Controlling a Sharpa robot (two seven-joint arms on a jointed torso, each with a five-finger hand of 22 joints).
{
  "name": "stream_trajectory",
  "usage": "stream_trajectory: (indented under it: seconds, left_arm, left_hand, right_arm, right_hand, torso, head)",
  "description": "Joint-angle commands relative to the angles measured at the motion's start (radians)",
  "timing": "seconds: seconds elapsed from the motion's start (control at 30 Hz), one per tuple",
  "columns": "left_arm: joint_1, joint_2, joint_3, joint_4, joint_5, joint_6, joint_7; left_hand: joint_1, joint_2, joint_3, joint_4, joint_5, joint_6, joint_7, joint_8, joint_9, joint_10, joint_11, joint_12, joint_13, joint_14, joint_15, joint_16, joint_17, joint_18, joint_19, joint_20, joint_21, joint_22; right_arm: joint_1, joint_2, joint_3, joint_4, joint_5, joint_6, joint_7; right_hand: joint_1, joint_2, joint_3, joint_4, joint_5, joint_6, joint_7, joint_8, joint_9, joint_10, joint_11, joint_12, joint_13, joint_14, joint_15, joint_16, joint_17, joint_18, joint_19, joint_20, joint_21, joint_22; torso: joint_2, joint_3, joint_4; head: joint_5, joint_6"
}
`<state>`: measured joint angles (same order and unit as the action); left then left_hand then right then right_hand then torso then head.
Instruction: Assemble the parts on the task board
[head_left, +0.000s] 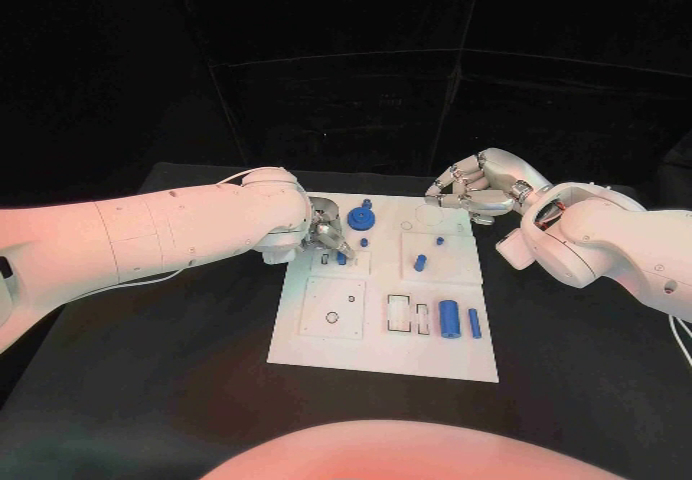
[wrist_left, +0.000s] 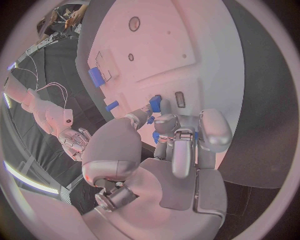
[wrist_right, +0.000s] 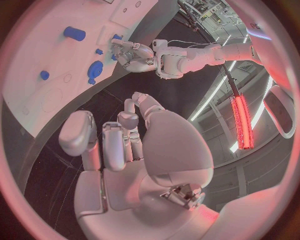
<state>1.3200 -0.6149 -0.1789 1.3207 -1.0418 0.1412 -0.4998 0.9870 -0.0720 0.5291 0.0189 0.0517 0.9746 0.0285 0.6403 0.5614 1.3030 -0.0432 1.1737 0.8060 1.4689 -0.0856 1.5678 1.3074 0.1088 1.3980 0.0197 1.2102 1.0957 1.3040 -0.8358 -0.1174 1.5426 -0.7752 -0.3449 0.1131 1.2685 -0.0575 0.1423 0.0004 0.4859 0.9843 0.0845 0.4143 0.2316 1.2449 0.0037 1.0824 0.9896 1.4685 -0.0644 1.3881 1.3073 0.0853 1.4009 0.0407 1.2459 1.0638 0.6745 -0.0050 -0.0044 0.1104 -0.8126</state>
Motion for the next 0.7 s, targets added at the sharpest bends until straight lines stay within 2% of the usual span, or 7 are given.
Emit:
stream_trajectory:
  seconds: [0.03,0.17,0.47,0.57,0.63,0.67,0.7]
  left_arm:
    - [-0.003,-0.001,-0.001,0.0,0.009,-0.004,-0.003]
    - [-0.003,-0.008,-0.001,0.0,0.009,-0.029,-0.002]
    - [0.006,-0.028,0.006,0.012,0.015,-0.054,-0.002]
    - [0.009,-0.036,0.025,0.018,0.019,-0.05,-0.002]
    - [0.011,-0.042,0.046,0.023,0.021,-0.043,-0.002]
    - [0.012,-0.048,0.066,0.027,0.023,-0.03,-0.003]
    - [0.014,-0.054,0.079,0.029,0.027,-0.016,-0.004]
  left_hand:
    - [-0.092,-0.039,-0.101,0.064,-0.005,0.01,0.001,-0.002,0.002,0.002,0.005,0.01,0.006,0.102,-0.008,0.003,0.263,-0.009,0.008,-0.001,0.005,0.004]
    - [-0.129,-0.061,-0.194,0.11,-0.005,0.011,-0.006,-0.009,0.003,0.002,-0.002,0.015,0.013,0.102,-0.014,0.003,0.263,-0.009,0.011,-0.007,0.008,0.008]
    - [-0.105,-0.049,-0.32,0.181,-0.005,0.017,-0.012,-0.015,0.011,0.004,-0.008,0.023,0.031,0.102,-0.021,0.003,0.263,-0.011,0.015,-0.016,0.01,0.014]
    - [-0.088,-0.042,-0.345,0.193,-0.005,0.017,-0.012,-0.016,0.013,0.004,-0.008,0.023,0.033,0.102,-0.021,0.003,0.263,-0.01,0.015,-0.017,0.009,0.014]
    - [-0.072,-0.036,-0.364,0.202,-0.005,0.016,-0.011,-0.018,0.015,0.002,-0.008,0.021,0.031,0.102,-0.021,0.003,0.263,-0.01,0.014,-0.017,0.007,0.012]
    - [-0.06,-0.031,-0.38,0.208,-0.005,0.015,-0.011,-0.02,0.016,0.0,-0.007,0.019,0.028,0.102,-0.021,0.003,0.263,-0.009,0.013,-0.017,0.003,0.008]
    - [-0.052,-0.028,-0.389,0.211,-0.005,0.012,-0.01,-0.022,0.016,-0.005,-0.006,0.013,0.02,0.102,-0.02,0.003,0.263,-0.008,0.01,-0.017,-0.002,0.002]
  right_arm:
    - [0.002,0.001,0.0,0.0,-0.001,0.005,0.011]
    - [0.002,0.002,0.0,-0.002,-0.001,0.005,0.012]
    - [0.002,0.005,0.0,-0.007,-0.001,0.006,0.013]
    - [0.002,0.005,0.0,-0.009,-0.001,0.006,0.012]
    - [0.002,0.005,0.0,-0.01,-0.001,0.007,0.013]
    - [0.002,0.004,0.0,-0.01,-0.001,0.006,0.012]
    - [0.002,0.004,0.0,-0.011,-0.001,0.006,0.012]
  right_hand:
    - [0.007,-0.004,0.006,0.001,0.004,-0.008,-0.001,0.005,0.002,-0.008,-0.001,-0.005,-0.003,0.054,-0.004,-0.006,0.035,0.014,0.0,-0.001,-0.007,-0.001]
    - [0.005,-0.005,0.006,0.002,0.004,-0.01,0.0,0.004,0.001,-0.009,-0.001,-0.007,-0.004,0.053,-0.003,-0.006,0.034,0.014,0.0,-0.001,-0.007,-0.002]
    - [0.004,-0.005,0.007,0.003,0.004,-0.012,0.001,0.004,0.001,-0.01,0.0,-0.008,-0.006,0.053,-0.003,-0.007,0.034,0.014,-0.001,-0.001,-0.007,-0.002]
    - [0.004,-0.005,0.007,0.003,0.004,-0.012,0.001,0.004,0.001,-0.01,0.0,-0.008,-0.006,0.053,-0.003,-0.007,0.034,0.014,-0.001,-0.001,-0.007,-0.002]
    - [0.004,-0.005,0.007,0.003,0.004,-0.012,0.001,0.004,0.001,-0.01,0.0,-0.008,-0.006,0.053,-0.003,-0.007,0.034,0.014,-0.001,-0.001,-0.007,-0.002]
    - [0.004,-0.005,0.007,0.003,0.004,-0.012,0.001,0.004,0.001,-0.01,0.0,-0.008,-0.006,0.053,-0.003,-0.007,0.034,0.014,-0.001,-0.001,-0.007,-0.002]
    - [0.004,-0.005,0.007,0.003,0.004,-0.012,0.001,0.004,0.001,-0.01,0.0,-0.008,-0.006,0.053,-0.003,-0.007,0.034,0.014,-0.001,-0.001,-0.007,-0.002]
  torso:
    - [0.0,-0.0007,0.0002]
    - [0.001,-0.0009,0.0006]
    - [0.001,-0.0009,-0.0007]
    - [0.0,-0.0005,-0.0005]
    - [0.0,-0.0004,0.0001]
    - [0.001,-0.0004,0.0001]
    - [0.001,-0.0007,0.0002]
  head:
    - [-0.001,0.001]
    - [-0.002,0.0]
    - [-0.002,0.001]
    - [-0.002,0.002]
    - [-0.004,0.002]
    - [-0.005,0.003]
    - [-0.006,0.004]
